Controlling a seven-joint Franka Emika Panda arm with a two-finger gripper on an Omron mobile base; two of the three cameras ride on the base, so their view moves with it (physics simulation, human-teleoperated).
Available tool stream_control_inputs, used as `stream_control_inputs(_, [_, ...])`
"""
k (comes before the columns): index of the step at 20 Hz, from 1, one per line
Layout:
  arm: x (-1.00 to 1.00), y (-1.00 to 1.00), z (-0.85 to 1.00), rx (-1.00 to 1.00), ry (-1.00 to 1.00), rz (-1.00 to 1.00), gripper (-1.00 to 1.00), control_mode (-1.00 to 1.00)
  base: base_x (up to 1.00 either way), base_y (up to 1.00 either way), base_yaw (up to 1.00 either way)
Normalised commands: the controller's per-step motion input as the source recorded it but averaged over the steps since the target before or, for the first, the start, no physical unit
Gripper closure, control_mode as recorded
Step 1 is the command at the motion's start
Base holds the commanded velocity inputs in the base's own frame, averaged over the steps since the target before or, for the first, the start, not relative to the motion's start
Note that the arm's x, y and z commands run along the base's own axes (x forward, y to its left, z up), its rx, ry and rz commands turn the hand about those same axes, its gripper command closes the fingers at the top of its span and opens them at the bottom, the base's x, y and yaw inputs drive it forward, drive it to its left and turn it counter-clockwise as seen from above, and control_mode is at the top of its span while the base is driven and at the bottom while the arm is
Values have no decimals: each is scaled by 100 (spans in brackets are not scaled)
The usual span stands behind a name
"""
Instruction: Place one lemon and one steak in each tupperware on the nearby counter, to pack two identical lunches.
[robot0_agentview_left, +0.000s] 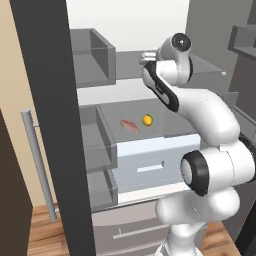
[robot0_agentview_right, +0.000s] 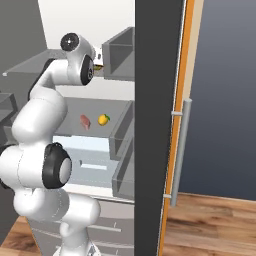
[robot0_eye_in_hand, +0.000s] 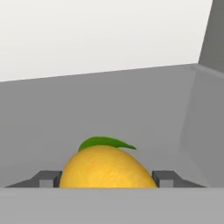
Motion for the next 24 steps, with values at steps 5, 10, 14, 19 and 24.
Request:
stream_control_inputs(5, [-100, 4, 1, 0, -14, 1, 100, -100, 0, 0, 0])
stream_control_inputs(10, [-100, 7, 65, 0, 1, 5, 100, -100, 0, 0, 0])
stream_control_inputs(14, [-100, 12, 69, 0, 22, 2, 100, -100, 0, 0, 0])
stream_control_inputs(19, [-100, 26, 19, -1, 29, 2, 100, -100, 0, 0, 0])
stream_control_inputs(24, [-77, 7, -74, -7, 3, 2, 100, -100, 0, 0, 0])
